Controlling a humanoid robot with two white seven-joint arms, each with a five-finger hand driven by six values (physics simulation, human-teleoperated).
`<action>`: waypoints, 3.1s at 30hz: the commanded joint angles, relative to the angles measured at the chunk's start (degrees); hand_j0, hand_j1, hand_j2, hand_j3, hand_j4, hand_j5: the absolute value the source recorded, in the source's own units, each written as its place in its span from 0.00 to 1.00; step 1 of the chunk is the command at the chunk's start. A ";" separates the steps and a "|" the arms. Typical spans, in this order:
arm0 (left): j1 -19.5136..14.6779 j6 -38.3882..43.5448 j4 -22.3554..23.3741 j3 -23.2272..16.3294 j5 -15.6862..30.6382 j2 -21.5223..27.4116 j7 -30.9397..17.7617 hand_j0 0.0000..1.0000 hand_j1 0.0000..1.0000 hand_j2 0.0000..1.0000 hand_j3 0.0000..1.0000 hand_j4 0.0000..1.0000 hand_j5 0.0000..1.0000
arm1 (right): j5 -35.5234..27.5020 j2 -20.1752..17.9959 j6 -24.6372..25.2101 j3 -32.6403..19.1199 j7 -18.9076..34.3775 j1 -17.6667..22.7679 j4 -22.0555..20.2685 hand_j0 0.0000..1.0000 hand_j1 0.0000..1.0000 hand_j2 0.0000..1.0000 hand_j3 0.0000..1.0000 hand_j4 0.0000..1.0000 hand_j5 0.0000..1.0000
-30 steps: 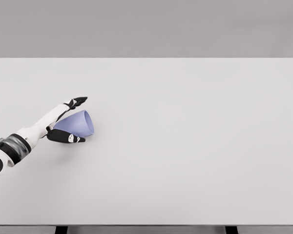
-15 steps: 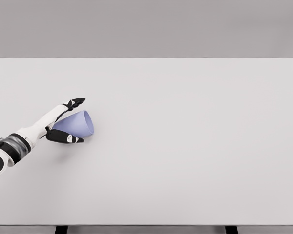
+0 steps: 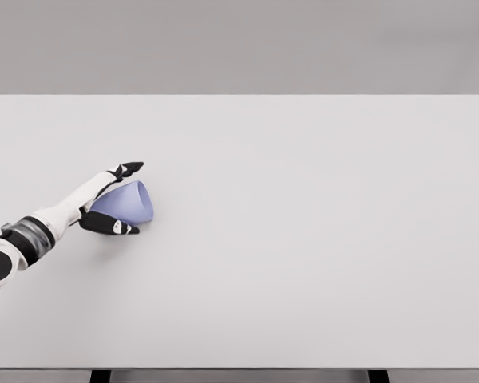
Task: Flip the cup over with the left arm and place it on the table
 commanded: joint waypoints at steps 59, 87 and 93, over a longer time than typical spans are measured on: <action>-6.15 5.19 -0.02 -2.85 1.33 -2.31 0.63 0.80 0.80 0.80 0.80 0.80 0.80 | -0.04 0.00 0.00 0.00 0.01 0.00 0.00 1.00 1.00 1.00 1.00 1.00 1.00; -5.62 0.70 -0.02 4.19 5.73 -6.53 0.72 0.81 0.81 0.81 0.81 0.81 0.81 | -0.04 0.00 0.00 0.00 0.01 0.00 0.09 1.00 1.00 1.00 1.00 1.00 1.00; -5.19 0.00 0.07 5.24 6.00 -8.64 0.72 0.81 0.81 0.81 0.81 0.81 0.81 | 0.05 0.00 0.00 0.00 0.01 0.00 0.00 1.00 1.00 1.00 1.00 1.00 1.00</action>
